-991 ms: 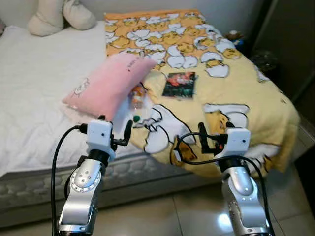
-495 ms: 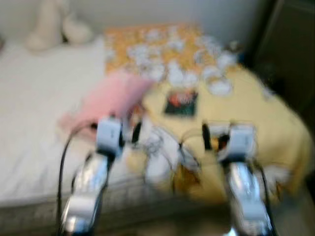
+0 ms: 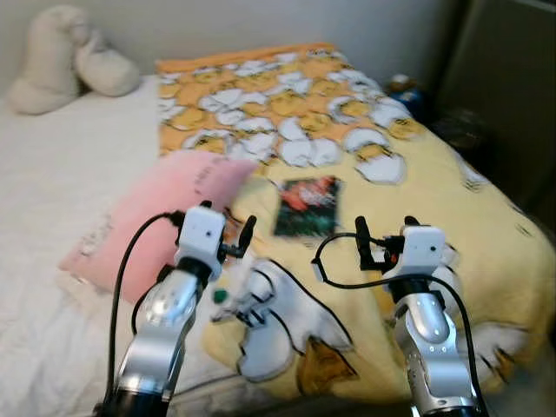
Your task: Clean up the room
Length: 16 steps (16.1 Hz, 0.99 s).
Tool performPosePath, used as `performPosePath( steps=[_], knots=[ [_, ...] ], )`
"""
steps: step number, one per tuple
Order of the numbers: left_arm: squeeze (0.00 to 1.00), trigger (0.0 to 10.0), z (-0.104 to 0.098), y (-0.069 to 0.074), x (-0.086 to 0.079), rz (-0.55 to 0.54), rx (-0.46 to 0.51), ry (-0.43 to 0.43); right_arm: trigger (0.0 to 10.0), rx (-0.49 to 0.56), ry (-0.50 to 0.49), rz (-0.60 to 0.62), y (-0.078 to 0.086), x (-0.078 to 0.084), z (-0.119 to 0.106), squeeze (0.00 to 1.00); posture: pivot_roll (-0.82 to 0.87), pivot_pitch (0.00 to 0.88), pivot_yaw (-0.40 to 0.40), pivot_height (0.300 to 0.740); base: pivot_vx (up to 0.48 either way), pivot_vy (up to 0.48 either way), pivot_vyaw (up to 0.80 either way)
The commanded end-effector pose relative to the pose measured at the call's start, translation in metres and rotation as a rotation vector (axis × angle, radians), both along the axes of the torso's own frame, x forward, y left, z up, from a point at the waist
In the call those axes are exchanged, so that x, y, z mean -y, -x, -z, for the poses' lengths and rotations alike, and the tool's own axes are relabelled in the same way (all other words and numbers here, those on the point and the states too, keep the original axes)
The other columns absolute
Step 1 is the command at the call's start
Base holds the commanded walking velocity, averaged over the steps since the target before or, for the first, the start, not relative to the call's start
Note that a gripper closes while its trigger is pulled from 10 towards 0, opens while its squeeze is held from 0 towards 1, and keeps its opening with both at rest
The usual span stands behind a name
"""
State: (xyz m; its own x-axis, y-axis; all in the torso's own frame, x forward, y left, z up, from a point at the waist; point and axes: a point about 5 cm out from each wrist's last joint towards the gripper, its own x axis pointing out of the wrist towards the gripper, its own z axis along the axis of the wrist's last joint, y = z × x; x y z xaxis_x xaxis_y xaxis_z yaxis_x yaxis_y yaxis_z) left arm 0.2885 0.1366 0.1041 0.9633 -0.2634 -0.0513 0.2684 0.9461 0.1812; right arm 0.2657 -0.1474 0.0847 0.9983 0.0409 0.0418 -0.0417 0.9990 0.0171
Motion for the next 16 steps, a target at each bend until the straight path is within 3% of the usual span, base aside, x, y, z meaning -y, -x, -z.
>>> performPosePath(
  steps=[1,3,4,5,8,13,16],
  knots=[
    [0.0,10.0,0.008,-0.008,-0.012,-0.051,-0.061,-0.03,10.0,0.01,-0.004,-0.028,0.001,-0.01,-0.002,0.0,-0.12,0.0,0.058,0.74,0.0,0.0,0.0],
    [0.0,10.0,0.011,-0.028,-0.01,-0.06,-0.124,-0.028,10.0,0.003,0.0,-0.033,0.005,-0.009,-0.002,0.0,-0.13,0.005,0.056,0.74,0.0,0.0,0.0],
    [0.0,10.0,0.02,-0.045,0.006,-0.043,-0.217,0.025,10.0,-0.007,0.004,-0.041,0.01,-0.008,0.0,0.0,-0.14,0.035,0.051,0.74,0.0,0.0,0.0],
    [0.0,10.0,0.026,-0.053,0.017,-0.045,-0.291,0.089,10.0,-0.013,0.007,-0.047,0.013,-0.009,0.0,0.0,-0.15,0.051,0.051,0.74,0.0,0.0,0.0],
    [0.0,10.0,0.028,-0.059,0.025,-0.033,-0.342,0.092,10.0,-0.017,0.012,-0.044,0.023,-0.008,-0.002,0.0,-0.18,0.091,0.06,0.74,0.0,0.0,0.0],
    [0.0,10.0,0.041,-0.064,0.013,-0.099,-0.406,0.0,10.0,-0.049,0.018,-0.039,0.036,-0.006,-0.001,0.0,-0.19,0.131,0.058,0.74,0.0,0.0,0.0],
    [0.0,10.0,0.048,-0.063,0.008,-0.161,-0.451,-0.013,10.0,-0.061,0.022,-0.049,0.039,-0.007,-0.002,0.0,-0.2,0.153,0.045,0.74,0.0,0.0,0.0]
  ],
)
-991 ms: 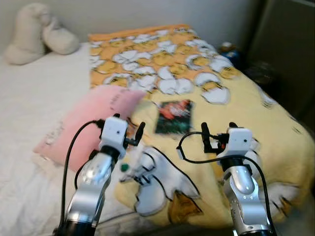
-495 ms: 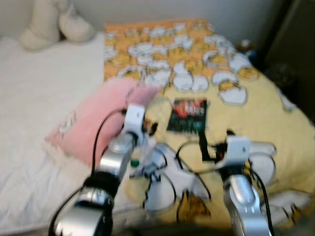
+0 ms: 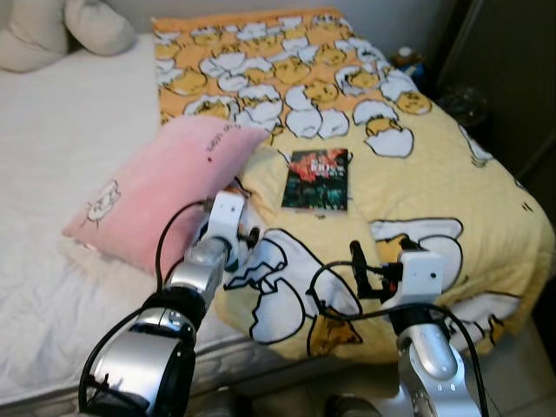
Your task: Clean up the room
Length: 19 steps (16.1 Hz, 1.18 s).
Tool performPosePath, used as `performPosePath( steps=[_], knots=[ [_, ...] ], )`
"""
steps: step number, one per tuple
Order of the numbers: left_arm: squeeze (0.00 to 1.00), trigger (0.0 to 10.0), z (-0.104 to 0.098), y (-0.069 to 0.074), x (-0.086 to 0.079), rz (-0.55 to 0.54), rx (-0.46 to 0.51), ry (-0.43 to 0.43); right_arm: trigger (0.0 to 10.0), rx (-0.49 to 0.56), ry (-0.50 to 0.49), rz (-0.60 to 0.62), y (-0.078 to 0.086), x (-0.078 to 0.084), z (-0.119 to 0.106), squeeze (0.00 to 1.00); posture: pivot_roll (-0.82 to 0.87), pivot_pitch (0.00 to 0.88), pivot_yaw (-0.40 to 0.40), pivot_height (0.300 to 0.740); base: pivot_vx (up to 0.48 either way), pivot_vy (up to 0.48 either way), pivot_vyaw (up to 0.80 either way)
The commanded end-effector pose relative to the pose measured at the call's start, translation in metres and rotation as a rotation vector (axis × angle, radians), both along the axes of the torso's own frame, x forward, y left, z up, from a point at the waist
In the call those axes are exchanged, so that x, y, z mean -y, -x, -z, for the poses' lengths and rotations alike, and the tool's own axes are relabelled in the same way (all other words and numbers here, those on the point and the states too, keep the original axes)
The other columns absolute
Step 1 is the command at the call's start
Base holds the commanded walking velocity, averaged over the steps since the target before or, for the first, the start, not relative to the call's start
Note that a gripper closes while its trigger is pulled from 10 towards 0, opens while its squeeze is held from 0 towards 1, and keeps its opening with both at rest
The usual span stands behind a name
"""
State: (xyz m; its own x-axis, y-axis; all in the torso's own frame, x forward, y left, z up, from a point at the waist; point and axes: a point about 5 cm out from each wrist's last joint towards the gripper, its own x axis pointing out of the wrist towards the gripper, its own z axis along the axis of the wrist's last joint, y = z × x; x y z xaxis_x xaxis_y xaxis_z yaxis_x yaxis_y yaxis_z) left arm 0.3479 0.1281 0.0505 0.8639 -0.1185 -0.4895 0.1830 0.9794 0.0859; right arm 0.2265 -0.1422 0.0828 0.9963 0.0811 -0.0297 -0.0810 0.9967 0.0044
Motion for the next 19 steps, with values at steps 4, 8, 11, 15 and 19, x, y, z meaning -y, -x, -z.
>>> performPosePath(
  steps=[4,8,11,15,19],
  knots=[
    [0.0,6.9,0.005,0.001,-0.001,-0.07,-0.045,0.034,10.0,-0.01,0.026,-0.008,0.005,0.004,-0.005,0.0,-0.24,0.16,0.038,0.74,0.0,0.0,0.0],
    [0.0,0.0,0.011,0.006,0.01,-0.05,-0.074,0.094,10.0,-0.011,0.029,-0.006,0.004,0.004,-0.008,0.0,-0.24,0.153,0.034,0.74,0.0,0.0,0.0],
    [0.0,0.0,0.007,0.004,0.014,-0.026,-0.054,0.095,10.0,-0.014,0.032,-0.01,0.003,0.004,-0.009,0.0,-0.24,0.153,0.031,0.74,0.0,0.0,0.0],
    [0.0,0.0,0.0,-0.001,0.021,0.035,-0.002,0.074,10.0,-0.021,0.03,-0.011,0.004,0.003,-0.008,0.0,-0.24,0.15,0.031,0.74,0.0,0.0,0.0],
    [0.0,0.0,-0.002,-0.001,0.021,0.053,0.012,0.071,10.0,-0.025,0.033,-0.014,0.003,0.003,-0.008,0.0,-0.24,0.146,0.03,0.74,0.0,0.0,0.0]
  ],
)
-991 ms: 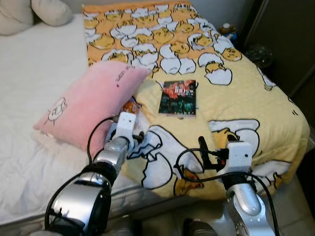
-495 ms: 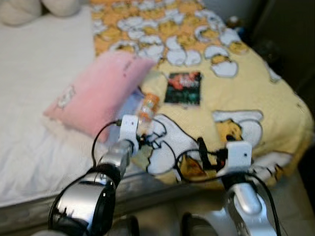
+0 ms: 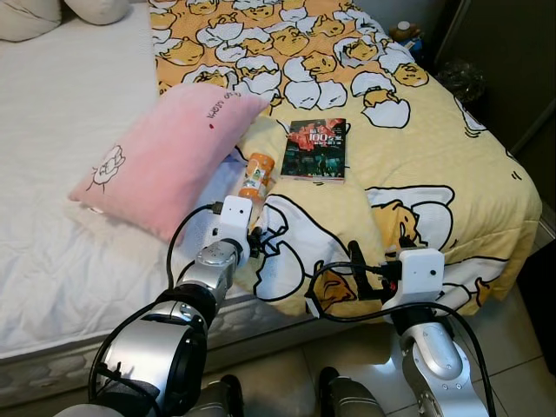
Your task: Clean up the room
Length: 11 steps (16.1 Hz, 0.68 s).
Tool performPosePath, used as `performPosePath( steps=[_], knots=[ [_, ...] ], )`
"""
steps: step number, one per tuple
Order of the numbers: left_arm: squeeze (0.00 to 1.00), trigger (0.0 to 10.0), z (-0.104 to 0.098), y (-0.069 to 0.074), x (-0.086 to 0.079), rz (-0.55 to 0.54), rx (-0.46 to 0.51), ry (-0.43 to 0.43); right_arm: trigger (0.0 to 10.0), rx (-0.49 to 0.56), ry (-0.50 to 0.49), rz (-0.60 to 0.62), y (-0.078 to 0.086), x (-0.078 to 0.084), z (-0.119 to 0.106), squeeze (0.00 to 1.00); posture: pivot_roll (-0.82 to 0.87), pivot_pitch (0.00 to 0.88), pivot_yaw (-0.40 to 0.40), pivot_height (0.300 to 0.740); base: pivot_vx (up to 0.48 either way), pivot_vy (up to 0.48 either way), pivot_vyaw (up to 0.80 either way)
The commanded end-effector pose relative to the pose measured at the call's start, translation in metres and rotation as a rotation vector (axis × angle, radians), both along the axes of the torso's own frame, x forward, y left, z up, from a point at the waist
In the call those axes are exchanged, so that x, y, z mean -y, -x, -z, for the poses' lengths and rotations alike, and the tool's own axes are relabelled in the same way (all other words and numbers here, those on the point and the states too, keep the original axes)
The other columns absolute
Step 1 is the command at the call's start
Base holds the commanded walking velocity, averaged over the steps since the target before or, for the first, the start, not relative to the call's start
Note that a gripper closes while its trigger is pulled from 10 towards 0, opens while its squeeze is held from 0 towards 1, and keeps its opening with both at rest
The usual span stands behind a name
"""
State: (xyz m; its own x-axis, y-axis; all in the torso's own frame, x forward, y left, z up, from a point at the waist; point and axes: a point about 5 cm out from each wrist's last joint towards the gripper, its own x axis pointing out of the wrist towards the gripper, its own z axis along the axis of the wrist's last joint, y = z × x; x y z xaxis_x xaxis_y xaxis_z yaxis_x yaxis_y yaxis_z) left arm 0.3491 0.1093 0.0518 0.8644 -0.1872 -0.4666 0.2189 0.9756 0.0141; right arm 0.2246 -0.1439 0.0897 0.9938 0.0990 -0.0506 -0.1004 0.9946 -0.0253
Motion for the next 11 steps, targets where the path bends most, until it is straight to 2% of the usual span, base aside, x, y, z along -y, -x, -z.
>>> performPosePath(
  steps=[1,6,9,11],
  knots=[
    [0.0,0.0,0.001,0.001,0.001,0.024,-0.004,-0.012,10.0,-0.009,0.003,0.005,0.001,0.001,0.0,0.0,-0.24,0.143,0.029,0.74,0.0,0.0,0.0],
    [0.0,0.0,0.004,0.003,0.006,0.043,-0.027,0.022,10.0,-0.007,0.006,0.003,0.001,0.001,-0.001,0.0,-0.25,0.135,0.026,0.74,0.0,0.0,0.0],
    [0.0,0.0,-0.017,-0.01,0.005,0.017,0.049,0.112,10.0,-0.001,0.006,0.003,0.0,0.001,-0.003,0.0,-0.25,0.134,0.025,0.74,0.0,0.0,0.0],
    [0.0,0.0,-0.034,-0.02,0.001,0.015,0.126,0.1,10.0,-0.004,0.003,0.005,0.001,0.001,-0.002,0.0,-0.24,0.14,0.027,0.74,0.0,0.0,0.0]
  ],
)
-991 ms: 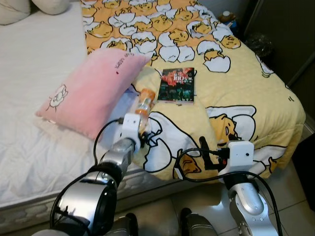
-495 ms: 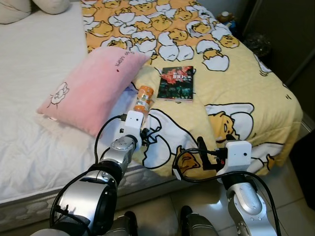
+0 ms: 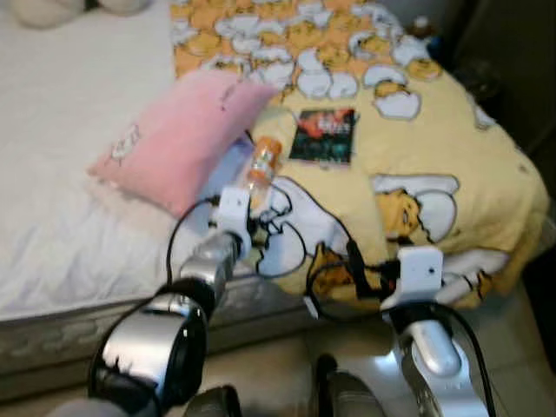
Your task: Clean up the room
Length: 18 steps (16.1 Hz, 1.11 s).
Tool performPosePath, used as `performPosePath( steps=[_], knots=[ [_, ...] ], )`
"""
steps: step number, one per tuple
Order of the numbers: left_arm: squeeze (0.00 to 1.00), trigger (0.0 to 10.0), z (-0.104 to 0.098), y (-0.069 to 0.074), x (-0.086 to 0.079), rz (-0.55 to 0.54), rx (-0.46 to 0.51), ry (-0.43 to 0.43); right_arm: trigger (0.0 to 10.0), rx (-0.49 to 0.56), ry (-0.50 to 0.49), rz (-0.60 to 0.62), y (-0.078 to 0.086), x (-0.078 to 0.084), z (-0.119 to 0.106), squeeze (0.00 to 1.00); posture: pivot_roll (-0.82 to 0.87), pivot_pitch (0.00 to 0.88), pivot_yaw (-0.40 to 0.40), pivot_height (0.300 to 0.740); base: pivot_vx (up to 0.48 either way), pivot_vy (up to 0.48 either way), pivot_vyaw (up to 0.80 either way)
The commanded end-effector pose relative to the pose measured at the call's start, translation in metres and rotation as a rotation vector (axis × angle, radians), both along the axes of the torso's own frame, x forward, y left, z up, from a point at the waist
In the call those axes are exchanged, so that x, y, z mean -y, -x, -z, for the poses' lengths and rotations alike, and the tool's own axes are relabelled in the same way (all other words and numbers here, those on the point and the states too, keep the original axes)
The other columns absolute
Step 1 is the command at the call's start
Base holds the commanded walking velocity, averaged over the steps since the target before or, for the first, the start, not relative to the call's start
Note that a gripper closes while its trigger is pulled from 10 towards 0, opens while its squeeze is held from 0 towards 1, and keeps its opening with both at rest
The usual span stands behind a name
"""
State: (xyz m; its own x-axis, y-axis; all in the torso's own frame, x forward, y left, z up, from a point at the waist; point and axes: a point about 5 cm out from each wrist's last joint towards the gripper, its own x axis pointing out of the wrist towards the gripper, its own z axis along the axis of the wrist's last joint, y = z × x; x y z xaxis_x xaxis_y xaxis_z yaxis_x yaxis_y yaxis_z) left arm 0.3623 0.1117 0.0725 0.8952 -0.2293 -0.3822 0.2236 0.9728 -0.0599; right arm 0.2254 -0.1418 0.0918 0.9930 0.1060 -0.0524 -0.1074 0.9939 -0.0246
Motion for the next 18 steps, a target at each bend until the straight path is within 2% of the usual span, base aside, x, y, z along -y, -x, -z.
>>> performPosePath(
  steps=[1,2,3,6,7,9,12,14,18],
  knots=[
    [0.0,0.0,-0.02,-0.011,0.001,0.008,0.091,-0.035,10.0,-0.005,0.002,0.012,0.002,0.002,0.001,0.0,-0.23,0.143,0.027,0.74,0.0,0.0,0.0],
    [0.5,8.4,-0.026,-0.014,0.0,0.018,0.132,-0.07,10.0,-0.006,0.001,0.011,0.002,0.001,0.001,0.0,-0.23,0.145,0.027,0.74,0.0,0.0,0.0],
    [1.0,10.0,-0.03,-0.015,0.0,0.026,0.155,-0.078,10.0,-0.006,-0.001,0.011,0.002,0.001,0.001,0.0,-0.23,0.145,0.027,0.74,0.0,0.0,0.0],
    [1.0,10.0,-0.034,-0.016,-0.001,0.065,0.194,-0.096,10.0,-0.007,-0.002,0.018,0.002,0.002,0.003,0.0,-0.23,0.143,0.03,0.74,0.0,0.0,0.0],
    [1.0,10.0,-0.037,-0.018,-0.002,0.072,0.212,-0.117,10.0,-0.037,-0.018,0.03,0.002,0.002,0.006,0.0,-0.23,0.141,0.033,0.74,0.0,0.0,-0.72],
    [1.0,10.0,-0.039,-0.019,-0.001,0.072,0.222,-0.14,10.0,-0.031,-0.009,0.029,0.001,0.002,0.006,0.0,-0.23,0.14,0.034,0.74,0.0,0.0,-0.64],
    [1.0,10.0,-0.04,-0.019,-0.003,0.057,0.22,-0.156,10.0,-0.027,-0.014,0.017,-0.001,0.001,0.006,0.0,-0.23,0.139,0.033,0.74,0.0,0.0,-0.64],
    [1.0,10.0,-0.038,-0.02,-0.008,0.022,0.216,-0.188,10.0,-0.02,-0.014,0.005,-0.001,-0.002,0.005,0.0,-0.22,0.138,0.033,0.74,0.0,0.0,0.0],
    [1.0,10.0,-0.045,-0.023,-0.013,-0.012,0.245,-0.194,10.0,-0.019,-0.01,0.012,-0.001,-0.001,0.006,0.0,-0.22,0.138,0.033,0.74,0.0,0.0,0.0]
  ],
)
